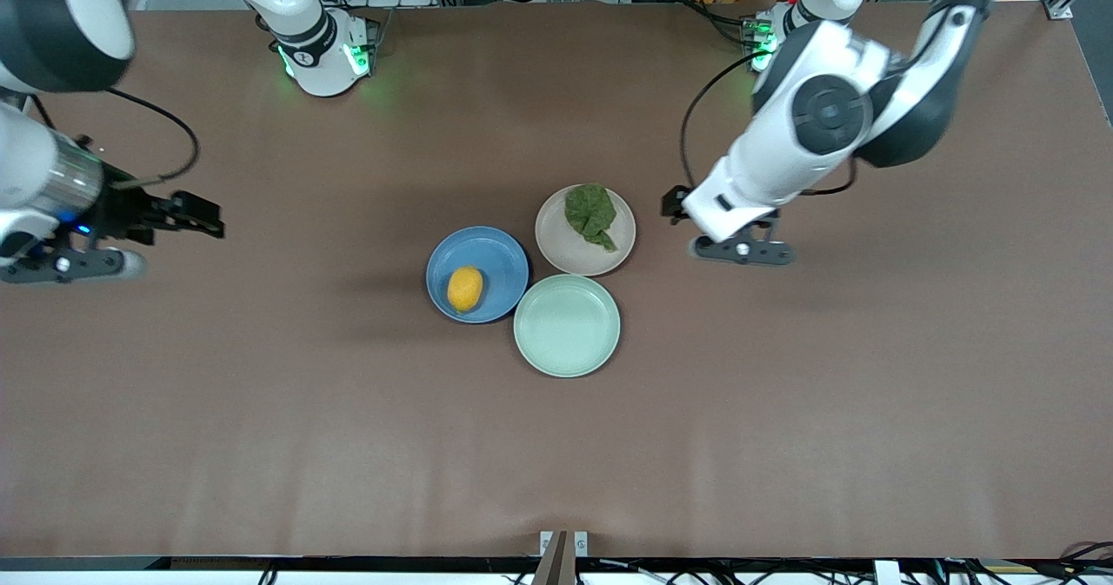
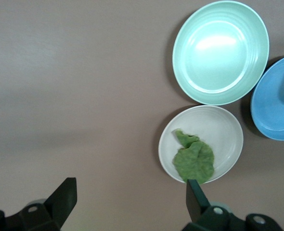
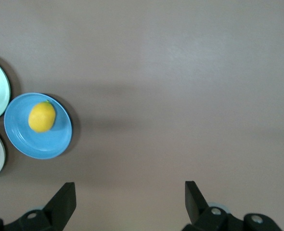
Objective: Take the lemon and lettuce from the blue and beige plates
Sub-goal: 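Move the left gripper to the lettuce while the right gripper reaches the lemon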
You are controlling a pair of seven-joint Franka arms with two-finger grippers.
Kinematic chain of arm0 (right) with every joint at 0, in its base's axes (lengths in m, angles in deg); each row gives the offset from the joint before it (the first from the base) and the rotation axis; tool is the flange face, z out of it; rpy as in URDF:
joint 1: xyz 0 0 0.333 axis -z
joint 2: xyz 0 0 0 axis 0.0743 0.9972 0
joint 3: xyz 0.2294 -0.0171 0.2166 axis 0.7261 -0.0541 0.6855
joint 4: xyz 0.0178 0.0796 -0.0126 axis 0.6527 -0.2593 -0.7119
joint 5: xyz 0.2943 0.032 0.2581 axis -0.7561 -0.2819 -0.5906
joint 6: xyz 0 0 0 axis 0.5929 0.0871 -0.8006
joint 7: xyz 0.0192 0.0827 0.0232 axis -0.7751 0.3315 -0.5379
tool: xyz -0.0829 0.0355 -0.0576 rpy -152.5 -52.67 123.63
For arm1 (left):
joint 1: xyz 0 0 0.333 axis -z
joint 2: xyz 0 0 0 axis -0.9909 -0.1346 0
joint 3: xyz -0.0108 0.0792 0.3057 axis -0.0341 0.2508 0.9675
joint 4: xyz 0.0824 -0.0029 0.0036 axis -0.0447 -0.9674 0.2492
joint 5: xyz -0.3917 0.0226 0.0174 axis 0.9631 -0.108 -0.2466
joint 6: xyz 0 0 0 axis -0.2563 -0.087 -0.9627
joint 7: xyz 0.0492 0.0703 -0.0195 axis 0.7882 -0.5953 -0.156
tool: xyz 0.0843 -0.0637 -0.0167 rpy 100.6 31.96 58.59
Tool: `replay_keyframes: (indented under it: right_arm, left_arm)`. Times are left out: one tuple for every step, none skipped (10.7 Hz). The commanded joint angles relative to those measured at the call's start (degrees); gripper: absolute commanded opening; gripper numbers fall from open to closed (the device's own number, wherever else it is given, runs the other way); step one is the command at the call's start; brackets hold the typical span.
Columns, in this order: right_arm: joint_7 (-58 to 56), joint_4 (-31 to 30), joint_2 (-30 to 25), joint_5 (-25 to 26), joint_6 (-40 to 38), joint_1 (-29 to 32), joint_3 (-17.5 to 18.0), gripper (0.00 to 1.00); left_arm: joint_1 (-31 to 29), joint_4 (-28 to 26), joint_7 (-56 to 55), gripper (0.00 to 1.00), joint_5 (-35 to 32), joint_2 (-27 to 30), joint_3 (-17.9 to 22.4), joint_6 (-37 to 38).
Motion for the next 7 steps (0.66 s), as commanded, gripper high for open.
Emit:
replay_keyframes:
  right_arm:
    - [4.4, 0.0, 2.5, -0.8, 3.0, -3.3, -0.1, 1.00]
    - [4.8, 0.0, 3.8, -0.8, 4.4, -4.5, -0.1, 1.00]
    - [5.0, -0.1, 4.9, -0.8, 5.4, -5.6, -0.1, 1.00]
    - [5.0, -0.1, 6.0, -0.8, 6.3, -6.2, -0.1, 1.00]
    - [5.2, -0.6, 6.6, -0.8, 7.2, -6.9, -0.1, 1.00]
    - [7.0, -2.4, 6.8, -0.8, 9.6, -7.8, -0.1, 1.00]
    - [9.8, -5.4, 6.7, -0.8, 13.2, -8.8, 0.0, 1.00]
  left_arm:
    - [3.7, 0.5, -7.0, 1.00, -2.0, -4.2, -0.1, -4.4]
    - [5.1, 0.6, -8.6, 1.00, -3.4, -5.8, -0.1, -5.6]
    - [6.1, 0.6, -9.9, 1.00, -4.6, -7.1, -0.1, -6.5]
    - [7.4, 0.6, -11.2, 1.00, -5.3, -8.6, -0.1, -7.6]
    - [8.6, 0.6, -13.0, 1.00, -6.8, -10.1, -0.1, -8.9]
    - [9.5, 0.8, -15.1, 1.00, -7.7, -11.6, -0.1, -10.3]
    - [10.5, 1.1, -17.0, 1.00, -8.4, -12.9, -0.1, -11.2]
